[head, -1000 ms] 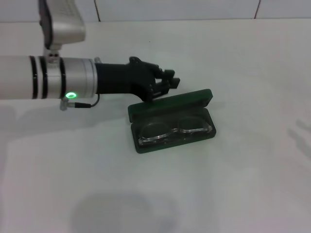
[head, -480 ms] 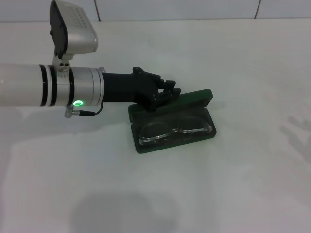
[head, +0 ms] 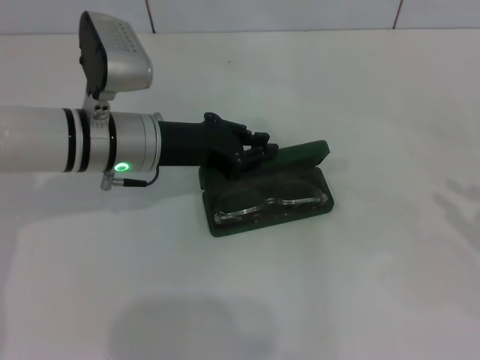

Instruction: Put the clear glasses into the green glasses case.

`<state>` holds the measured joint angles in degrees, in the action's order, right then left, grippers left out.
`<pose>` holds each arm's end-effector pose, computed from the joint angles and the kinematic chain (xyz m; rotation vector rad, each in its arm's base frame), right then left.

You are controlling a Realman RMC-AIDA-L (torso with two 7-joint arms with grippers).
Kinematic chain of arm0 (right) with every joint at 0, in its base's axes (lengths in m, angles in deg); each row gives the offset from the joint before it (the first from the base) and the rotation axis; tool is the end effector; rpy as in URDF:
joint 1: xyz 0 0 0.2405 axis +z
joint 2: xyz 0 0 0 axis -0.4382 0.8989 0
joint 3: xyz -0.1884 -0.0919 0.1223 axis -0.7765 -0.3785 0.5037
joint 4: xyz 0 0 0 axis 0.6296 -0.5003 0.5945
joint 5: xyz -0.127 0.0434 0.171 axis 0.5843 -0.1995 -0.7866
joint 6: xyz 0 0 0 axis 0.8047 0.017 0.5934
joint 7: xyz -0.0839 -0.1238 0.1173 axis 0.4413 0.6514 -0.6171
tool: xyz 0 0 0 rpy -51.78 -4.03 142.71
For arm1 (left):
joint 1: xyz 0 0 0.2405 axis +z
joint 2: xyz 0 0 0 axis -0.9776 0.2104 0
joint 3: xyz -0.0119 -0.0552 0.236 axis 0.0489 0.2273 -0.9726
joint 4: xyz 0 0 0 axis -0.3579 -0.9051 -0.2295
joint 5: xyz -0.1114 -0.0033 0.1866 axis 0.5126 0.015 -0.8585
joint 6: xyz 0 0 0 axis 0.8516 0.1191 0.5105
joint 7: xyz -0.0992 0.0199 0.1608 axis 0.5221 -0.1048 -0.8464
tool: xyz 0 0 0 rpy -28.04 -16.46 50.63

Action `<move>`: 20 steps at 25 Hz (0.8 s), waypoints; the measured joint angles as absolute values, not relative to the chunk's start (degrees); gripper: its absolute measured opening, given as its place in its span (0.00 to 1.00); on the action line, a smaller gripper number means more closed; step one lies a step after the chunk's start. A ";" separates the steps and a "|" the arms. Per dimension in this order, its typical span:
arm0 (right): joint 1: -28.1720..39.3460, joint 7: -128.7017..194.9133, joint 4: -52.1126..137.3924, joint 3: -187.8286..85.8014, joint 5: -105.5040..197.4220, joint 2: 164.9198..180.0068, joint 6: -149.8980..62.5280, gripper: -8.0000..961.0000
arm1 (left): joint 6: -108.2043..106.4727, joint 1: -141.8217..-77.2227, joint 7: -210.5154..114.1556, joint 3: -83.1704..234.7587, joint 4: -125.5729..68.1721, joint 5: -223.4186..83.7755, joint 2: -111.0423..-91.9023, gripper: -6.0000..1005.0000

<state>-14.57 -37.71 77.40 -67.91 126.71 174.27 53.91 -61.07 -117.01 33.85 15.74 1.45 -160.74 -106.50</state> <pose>0.3031 0.2678 0.0873 -2.2132 0.6167 1.0988 -0.1870 0.3845 -0.1050 -2.8120 -0.5266 -0.4928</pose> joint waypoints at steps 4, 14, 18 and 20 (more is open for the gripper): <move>-14.56 -37.23 76.99 -67.91 126.70 174.27 53.90 0.36 | -61.73 -116.96 33.84 15.63 0.64 -160.79 -106.47 0.24; -14.84 -37.12 76.95 -67.91 126.69 174.27 53.98 0.36 | -63.90 -115.58 33.81 9.76 0.55 -160.62 -106.46 0.23; -14.67 -37.12 76.94 -67.91 126.66 174.27 54.00 0.36 | -64.07 -114.72 33.74 8.11 0.42 -160.43 -106.64 0.23; -14.65 -37.12 76.92 -67.91 126.63 174.27 54.00 0.36 | -64.36 -114.62 33.66 7.19 0.28 -159.92 -106.68 0.23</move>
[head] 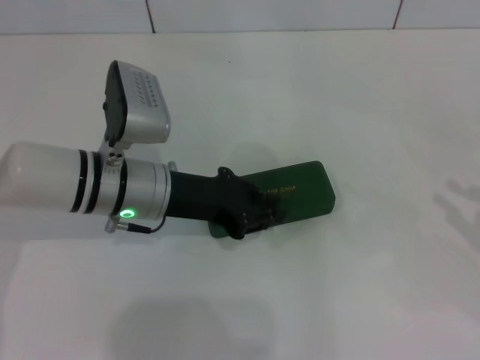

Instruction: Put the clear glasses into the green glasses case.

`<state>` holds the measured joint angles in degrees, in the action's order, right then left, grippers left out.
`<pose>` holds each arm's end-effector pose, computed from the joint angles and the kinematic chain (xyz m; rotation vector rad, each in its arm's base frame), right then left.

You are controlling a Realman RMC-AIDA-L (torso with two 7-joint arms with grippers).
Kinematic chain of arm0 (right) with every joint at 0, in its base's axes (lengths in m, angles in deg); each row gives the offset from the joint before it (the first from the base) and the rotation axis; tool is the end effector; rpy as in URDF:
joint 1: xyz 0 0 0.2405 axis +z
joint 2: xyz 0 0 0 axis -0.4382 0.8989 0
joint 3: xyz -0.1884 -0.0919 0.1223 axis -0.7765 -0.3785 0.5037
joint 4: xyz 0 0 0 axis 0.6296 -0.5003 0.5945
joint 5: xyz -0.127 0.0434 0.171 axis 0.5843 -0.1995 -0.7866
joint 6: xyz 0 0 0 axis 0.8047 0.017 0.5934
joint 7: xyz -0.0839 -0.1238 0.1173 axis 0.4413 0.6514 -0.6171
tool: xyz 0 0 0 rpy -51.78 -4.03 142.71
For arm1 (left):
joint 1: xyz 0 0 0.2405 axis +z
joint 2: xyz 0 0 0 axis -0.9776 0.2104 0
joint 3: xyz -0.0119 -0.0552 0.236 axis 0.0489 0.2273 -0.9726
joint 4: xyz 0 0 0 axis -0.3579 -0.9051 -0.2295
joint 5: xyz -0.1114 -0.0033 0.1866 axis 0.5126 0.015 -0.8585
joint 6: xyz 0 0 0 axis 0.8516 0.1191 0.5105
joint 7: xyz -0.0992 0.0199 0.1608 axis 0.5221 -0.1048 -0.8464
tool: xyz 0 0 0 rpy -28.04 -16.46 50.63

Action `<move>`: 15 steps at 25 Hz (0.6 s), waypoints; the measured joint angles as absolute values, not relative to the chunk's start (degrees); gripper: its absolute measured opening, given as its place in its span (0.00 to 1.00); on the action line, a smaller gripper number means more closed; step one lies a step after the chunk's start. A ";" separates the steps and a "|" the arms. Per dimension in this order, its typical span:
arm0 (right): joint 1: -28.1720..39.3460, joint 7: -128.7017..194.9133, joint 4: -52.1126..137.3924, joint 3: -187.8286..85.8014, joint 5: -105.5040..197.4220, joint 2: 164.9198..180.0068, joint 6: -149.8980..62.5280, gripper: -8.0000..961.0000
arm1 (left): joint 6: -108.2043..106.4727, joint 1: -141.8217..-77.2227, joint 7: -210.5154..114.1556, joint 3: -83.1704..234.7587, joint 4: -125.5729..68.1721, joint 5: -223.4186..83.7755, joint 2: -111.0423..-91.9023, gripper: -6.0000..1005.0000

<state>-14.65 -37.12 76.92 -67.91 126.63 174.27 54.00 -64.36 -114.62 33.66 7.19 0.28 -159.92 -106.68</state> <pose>0.3035 0.2668 0.0862 -2.2108 0.6128 1.1017 -0.1991 0.3419 -0.1305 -2.9789 -0.5307 -0.4178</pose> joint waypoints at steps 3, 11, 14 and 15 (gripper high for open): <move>-14.69 -37.10 76.82 -67.92 126.63 174.27 54.00 0.36 | -66.13 -114.05 33.33 5.68 1.10 -157.52 -106.60 0.24; -14.52 -35.20 76.58 -68.63 128.20 174.17 55.11 0.37 | -78.23 -108.44 34.31 6.39 9.31 -149.11 -105.41 0.24; -13.85 -32.70 76.94 -68.87 131.08 174.31 57.54 0.37 | -85.78 -106.34 32.50 9.93 10.04 -146.09 -104.96 0.25; -13.47 -32.28 76.85 -69.24 131.84 174.48 58.01 0.37 | -87.99 -105.72 31.25 11.01 10.05 -145.63 -105.00 0.25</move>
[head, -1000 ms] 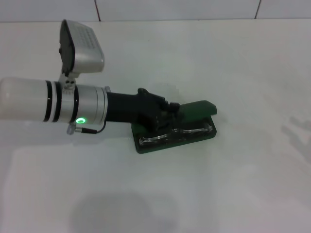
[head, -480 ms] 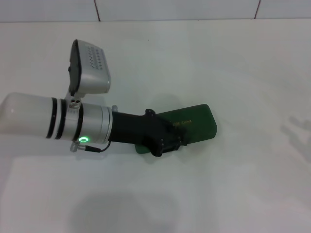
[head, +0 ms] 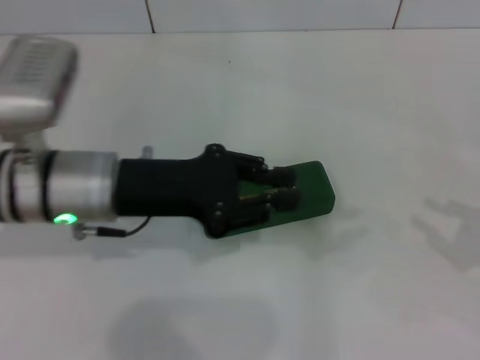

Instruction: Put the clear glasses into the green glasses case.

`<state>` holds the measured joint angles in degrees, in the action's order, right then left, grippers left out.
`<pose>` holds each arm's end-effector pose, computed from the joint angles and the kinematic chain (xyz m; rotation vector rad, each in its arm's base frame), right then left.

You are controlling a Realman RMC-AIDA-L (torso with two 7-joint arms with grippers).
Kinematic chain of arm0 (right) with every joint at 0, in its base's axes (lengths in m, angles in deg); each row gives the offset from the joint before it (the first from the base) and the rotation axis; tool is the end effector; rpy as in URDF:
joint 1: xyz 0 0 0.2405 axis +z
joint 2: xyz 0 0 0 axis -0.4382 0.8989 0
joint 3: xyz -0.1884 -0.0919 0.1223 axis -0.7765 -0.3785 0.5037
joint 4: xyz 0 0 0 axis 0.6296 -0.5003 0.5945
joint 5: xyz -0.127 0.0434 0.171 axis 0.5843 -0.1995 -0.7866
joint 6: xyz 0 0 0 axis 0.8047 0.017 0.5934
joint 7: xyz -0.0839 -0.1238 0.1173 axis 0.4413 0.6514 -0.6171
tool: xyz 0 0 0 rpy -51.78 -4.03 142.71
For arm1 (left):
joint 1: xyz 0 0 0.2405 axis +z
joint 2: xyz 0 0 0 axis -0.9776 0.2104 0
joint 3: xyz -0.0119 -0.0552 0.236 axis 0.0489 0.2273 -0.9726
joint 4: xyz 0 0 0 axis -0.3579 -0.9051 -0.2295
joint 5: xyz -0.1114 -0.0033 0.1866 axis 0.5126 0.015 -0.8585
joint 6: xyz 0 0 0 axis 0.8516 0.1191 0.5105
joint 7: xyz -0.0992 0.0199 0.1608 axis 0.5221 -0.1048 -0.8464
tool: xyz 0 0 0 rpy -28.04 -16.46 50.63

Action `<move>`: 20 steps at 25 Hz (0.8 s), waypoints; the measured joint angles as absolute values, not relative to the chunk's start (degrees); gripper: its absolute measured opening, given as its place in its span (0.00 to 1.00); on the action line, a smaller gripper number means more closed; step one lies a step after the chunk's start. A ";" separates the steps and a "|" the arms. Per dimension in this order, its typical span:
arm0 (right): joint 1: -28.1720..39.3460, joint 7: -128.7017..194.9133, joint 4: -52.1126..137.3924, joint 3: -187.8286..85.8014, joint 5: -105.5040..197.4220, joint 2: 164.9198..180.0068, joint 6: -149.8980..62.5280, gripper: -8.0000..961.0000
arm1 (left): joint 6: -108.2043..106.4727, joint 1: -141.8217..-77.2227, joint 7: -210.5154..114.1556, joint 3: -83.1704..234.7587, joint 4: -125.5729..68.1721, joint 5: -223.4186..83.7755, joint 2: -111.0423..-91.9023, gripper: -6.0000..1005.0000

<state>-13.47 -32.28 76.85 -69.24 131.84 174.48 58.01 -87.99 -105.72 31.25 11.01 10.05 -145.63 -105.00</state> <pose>0.2920 0.2569 0.0667 -2.3674 0.5106 1.0742 -0.1586 0.3022 -0.0605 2.8943 0.3946 1.0110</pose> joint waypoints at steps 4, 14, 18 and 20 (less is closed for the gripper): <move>-11.83 -32.09 76.31 -75.57 133.07 174.95 58.80 0.41 | -95.45 -102.74 27.85 14.44 10.06 -145.96 -104.25 0.29; -3.36 -31.96 69.11 -87.72 130.77 175.78 59.69 0.70 | -102.43 -100.83 29.77 14.85 5.30 -145.42 -98.30 0.70; -1.33 -31.94 68.88 -89.43 130.48 175.90 59.97 0.83 | -102.48 -100.13 29.76 14.86 5.26 -145.86 -98.50 0.73; -0.71 -31.93 68.62 -89.75 130.44 175.95 59.97 0.83 | -102.50 -99.76 29.70 14.88 5.31 -145.83 -98.68 0.75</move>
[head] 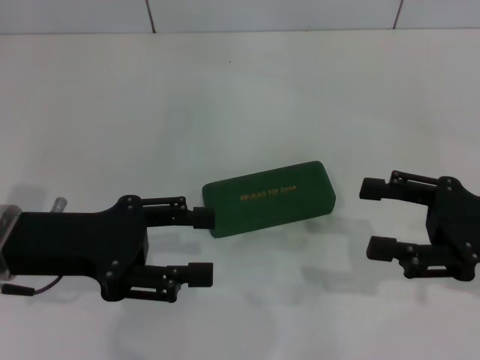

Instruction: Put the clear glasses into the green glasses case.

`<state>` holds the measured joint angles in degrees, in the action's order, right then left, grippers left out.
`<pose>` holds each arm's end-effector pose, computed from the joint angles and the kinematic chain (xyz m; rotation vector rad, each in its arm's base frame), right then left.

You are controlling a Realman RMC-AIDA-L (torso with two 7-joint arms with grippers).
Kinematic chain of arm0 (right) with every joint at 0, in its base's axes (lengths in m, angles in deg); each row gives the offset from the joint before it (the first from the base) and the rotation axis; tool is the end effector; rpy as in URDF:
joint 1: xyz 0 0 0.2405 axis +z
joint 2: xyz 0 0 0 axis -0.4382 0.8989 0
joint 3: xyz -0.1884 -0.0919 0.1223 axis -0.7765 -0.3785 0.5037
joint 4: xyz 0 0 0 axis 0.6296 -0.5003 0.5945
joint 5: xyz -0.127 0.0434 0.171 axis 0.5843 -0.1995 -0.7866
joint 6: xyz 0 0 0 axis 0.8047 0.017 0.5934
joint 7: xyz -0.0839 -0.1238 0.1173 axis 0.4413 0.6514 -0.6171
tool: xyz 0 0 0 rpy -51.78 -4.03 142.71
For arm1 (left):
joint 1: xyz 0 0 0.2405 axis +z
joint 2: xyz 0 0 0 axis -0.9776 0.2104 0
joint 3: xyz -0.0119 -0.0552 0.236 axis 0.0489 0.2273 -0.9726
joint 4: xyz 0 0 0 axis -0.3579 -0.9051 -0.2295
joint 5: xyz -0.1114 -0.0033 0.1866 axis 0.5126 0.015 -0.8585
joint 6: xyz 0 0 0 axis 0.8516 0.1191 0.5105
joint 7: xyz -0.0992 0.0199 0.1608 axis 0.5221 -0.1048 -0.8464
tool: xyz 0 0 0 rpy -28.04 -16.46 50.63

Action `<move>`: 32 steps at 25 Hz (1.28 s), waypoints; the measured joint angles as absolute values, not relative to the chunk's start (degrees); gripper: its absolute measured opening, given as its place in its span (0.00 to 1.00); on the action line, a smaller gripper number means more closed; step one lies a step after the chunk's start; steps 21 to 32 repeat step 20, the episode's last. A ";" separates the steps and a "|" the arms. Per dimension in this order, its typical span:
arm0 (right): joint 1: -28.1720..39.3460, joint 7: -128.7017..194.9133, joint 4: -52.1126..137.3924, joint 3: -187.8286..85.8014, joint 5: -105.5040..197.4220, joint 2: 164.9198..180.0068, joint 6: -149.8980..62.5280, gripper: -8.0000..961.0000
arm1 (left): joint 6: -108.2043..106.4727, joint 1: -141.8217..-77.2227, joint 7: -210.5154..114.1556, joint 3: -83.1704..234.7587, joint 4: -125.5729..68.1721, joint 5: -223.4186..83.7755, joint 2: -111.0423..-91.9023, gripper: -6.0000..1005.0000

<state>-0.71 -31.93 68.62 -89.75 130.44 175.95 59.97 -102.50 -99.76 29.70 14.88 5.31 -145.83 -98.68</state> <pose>0.2075 0.2694 -0.0115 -2.8362 0.3758 1.2717 -0.2096 0.2567 -0.0122 2.7763 0.4820 1.0463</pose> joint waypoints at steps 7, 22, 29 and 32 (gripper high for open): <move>0.61 -31.45 66.58 -90.36 130.41 175.95 59.76 0.83 | -102.55 -99.65 29.60 15.00 5.16 -145.55 -98.92 0.77; 0.71 -29.37 64.87 -90.42 130.39 175.94 59.65 0.83 | -102.58 -98.93 27.95 18.41 5.12 -146.36 -99.93 0.77; 0.71 -29.37 64.87 -90.42 130.39 175.94 59.65 0.83 | -102.58 -98.93 27.95 18.41 5.12 -146.36 -99.93 0.77; 0.71 -29.37 64.87 -90.42 130.39 175.94 59.65 0.83 | -102.58 -98.93 27.95 18.41 5.12 -146.36 -99.93 0.77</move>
